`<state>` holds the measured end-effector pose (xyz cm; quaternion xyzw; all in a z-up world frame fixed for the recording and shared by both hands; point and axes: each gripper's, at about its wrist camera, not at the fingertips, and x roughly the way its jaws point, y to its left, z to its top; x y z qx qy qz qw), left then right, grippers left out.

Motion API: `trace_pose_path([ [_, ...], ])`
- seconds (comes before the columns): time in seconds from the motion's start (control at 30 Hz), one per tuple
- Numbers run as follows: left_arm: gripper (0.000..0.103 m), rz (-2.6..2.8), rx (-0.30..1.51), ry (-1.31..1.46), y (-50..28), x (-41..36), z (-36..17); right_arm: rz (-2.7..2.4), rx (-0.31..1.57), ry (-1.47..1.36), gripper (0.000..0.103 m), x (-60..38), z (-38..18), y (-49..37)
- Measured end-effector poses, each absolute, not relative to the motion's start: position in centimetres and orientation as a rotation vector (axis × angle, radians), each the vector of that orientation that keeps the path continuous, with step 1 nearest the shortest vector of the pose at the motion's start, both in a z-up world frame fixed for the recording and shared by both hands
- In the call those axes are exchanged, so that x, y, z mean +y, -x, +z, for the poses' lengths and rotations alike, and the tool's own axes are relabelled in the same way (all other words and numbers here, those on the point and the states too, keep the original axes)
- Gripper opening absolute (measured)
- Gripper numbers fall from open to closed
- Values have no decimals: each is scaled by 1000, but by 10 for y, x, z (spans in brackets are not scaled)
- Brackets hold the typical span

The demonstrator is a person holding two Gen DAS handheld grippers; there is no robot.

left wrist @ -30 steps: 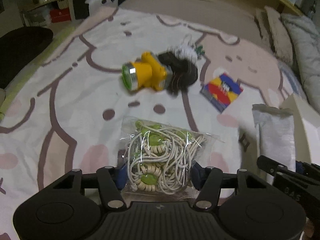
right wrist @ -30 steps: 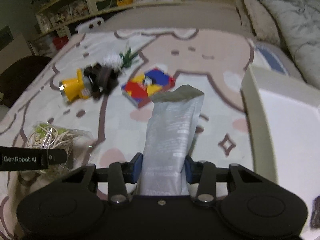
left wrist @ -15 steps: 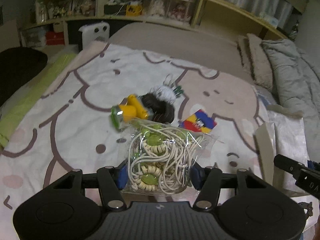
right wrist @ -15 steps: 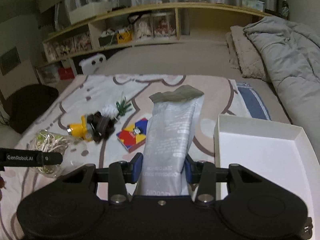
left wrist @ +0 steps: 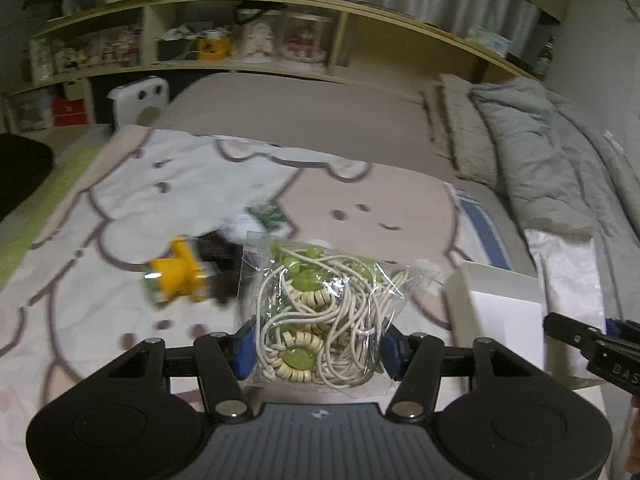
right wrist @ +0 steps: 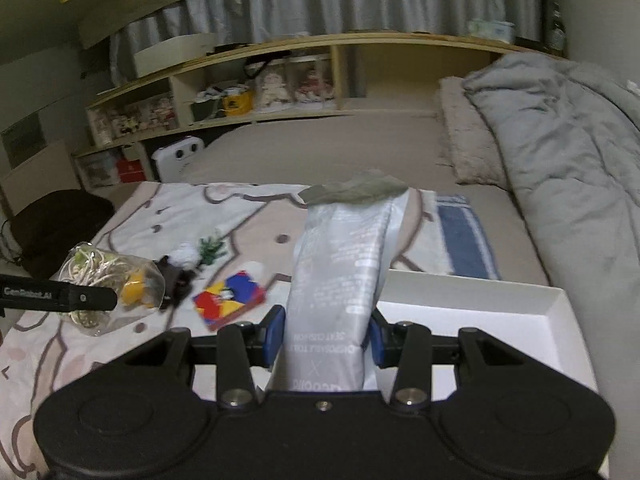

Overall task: Organize objects
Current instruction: 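Lower the packet into the tray and open the right tool while the left tool carries the bag over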

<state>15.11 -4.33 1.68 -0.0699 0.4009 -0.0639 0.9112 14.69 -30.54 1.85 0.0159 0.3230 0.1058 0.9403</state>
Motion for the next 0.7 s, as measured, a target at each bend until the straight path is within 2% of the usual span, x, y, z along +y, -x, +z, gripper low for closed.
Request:
trace_pose_path([
  [0.1, 59, -170, 845, 135, -156, -70, 13, 192, 681, -68, 41, -331, 16, -152],
  [0.13, 59, -184, 852, 133, -158, -80, 11, 179, 682, -78, 34, -340, 15, -152],
  [0.33, 59, -254, 874, 107, -165, -138, 3, 128, 705, -134, 28, -383, 5, -156],
  [0.7, 59, -329, 895, 68, -161, -199, -2, 95, 743, -186, 27, -412, -12, -158],
])
